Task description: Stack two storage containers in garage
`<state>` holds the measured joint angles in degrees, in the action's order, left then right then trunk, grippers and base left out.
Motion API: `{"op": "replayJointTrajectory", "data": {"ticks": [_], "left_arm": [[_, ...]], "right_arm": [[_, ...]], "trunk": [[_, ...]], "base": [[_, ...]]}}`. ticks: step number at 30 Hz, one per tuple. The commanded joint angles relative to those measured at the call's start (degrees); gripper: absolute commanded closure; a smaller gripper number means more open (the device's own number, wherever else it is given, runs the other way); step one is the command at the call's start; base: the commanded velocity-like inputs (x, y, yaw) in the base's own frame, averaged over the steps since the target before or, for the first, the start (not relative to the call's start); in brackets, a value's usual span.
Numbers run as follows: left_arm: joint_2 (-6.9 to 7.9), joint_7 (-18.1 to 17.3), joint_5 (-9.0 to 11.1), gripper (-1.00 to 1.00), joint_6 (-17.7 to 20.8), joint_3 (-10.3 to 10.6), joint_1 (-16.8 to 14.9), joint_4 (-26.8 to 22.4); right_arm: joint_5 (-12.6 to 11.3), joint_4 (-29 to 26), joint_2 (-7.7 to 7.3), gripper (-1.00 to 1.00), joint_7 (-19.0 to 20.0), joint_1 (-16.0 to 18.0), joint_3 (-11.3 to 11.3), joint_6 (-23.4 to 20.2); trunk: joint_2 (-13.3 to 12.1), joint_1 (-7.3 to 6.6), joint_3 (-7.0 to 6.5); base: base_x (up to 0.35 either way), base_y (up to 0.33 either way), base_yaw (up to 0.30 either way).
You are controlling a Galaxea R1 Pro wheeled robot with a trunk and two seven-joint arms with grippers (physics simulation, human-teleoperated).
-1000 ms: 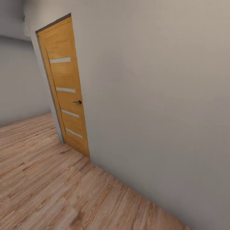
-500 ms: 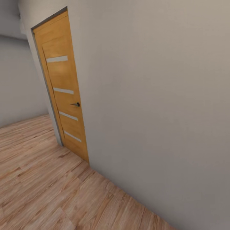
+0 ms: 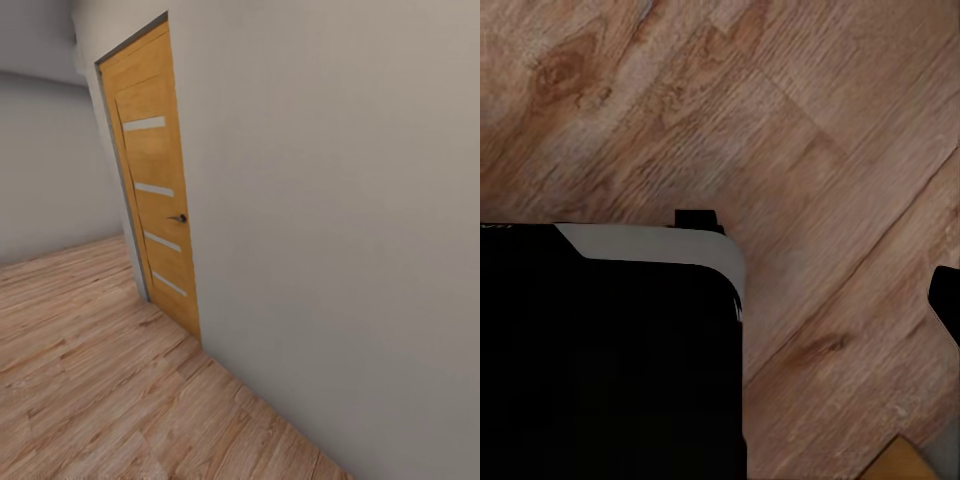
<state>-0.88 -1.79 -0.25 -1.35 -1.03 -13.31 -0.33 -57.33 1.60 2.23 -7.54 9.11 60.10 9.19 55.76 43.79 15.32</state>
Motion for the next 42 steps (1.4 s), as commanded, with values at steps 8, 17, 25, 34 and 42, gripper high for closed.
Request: {"op": "replayJointTrajectory", "data": {"ticks": [8,17,25,34,42], "left_arm": [[0.00,-0.1,0.0,-1.00,-0.1,-0.1,-0.1,0.1],[-0.08,-0.1,-0.1,-1.00,-0.1,-0.1,-0.1,0.1],[-0.09,-0.1,-0.1,-1.00,-0.1,-0.1,-0.1,0.1],[-0.15,0.0,0.0,-1.00,-0.1,-0.1,-0.1,0.1],[-0.24,0.2,0.0,-1.00,-0.1,-0.1,-0.1,0.1]], "right_arm": [[-0.4,0.2,0.06,-1.00,0.0,0.0,0.5,0.2],[-0.4,0.2,0.06,-1.00,0.0,0.0,0.5,0.2],[-0.4,0.2,0.06,-1.00,0.0,0.0,0.5,0.2],[-0.4,0.2,0.06,-1.00,0.0,0.0,0.5,0.2],[-0.4,0.2,0.06,-1.00,0.0,0.0,0.5,0.2]], "trunk": [[0.0,0.00,0.07],[0.0,0.00,0.07],[0.0,0.00,0.07],[0.0,0.00,0.07],[0.0,0.00,0.07]], "base": [[0.001,0.000,0.271],[0.000,0.000,0.271],[0.000,0.000,0.271],[0.000,0.000,0.271],[0.000,0.000,0.271]]}}
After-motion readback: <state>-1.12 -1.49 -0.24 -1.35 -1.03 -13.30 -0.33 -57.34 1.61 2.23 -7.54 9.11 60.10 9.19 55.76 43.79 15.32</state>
